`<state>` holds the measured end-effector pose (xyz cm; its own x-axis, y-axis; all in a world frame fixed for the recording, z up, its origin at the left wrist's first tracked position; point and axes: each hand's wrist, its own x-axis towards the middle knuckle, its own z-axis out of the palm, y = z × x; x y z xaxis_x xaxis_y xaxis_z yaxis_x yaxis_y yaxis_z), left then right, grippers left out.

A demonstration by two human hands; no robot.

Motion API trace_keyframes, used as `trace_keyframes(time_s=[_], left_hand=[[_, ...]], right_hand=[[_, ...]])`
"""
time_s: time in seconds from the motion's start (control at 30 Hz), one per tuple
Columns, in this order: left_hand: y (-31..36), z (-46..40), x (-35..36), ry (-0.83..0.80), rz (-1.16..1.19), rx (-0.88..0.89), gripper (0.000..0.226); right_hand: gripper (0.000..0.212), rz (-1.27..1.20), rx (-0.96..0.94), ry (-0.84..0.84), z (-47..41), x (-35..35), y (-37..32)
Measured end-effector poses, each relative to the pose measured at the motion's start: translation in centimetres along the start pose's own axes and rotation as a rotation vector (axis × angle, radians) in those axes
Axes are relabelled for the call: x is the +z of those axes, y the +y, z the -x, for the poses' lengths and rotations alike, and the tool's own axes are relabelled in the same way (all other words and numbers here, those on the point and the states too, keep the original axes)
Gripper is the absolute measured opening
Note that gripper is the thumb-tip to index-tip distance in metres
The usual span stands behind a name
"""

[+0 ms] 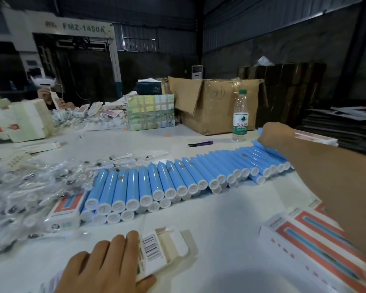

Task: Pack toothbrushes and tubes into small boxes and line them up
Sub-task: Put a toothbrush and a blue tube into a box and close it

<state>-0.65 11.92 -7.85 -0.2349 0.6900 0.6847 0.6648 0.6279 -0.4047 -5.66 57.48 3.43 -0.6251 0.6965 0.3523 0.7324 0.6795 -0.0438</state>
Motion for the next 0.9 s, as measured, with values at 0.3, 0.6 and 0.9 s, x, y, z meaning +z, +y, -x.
trace_keyframes(time_s=[0.3, 0.6, 0.9], left_hand=[[1.1, -1.2, -4.0, -0.246, -0.002, -0.245, 0.082], [0.6, 0.4, -6.5, -0.385, 0.035, -0.437, 0.07], [0.3, 1.1, -6.4, -0.383, 0.068, -0.474, 0.066]], right_hand=[[0.023, -1.416, -0.05, -0.094, 11.4, -10.2, -7.7], [0.03, -1.793, 0.146, -0.286, 28.4, -6.4, -11.3], [0.002, -1.903, 0.117, -0.315, 31.4, -4.6, -12.6]])
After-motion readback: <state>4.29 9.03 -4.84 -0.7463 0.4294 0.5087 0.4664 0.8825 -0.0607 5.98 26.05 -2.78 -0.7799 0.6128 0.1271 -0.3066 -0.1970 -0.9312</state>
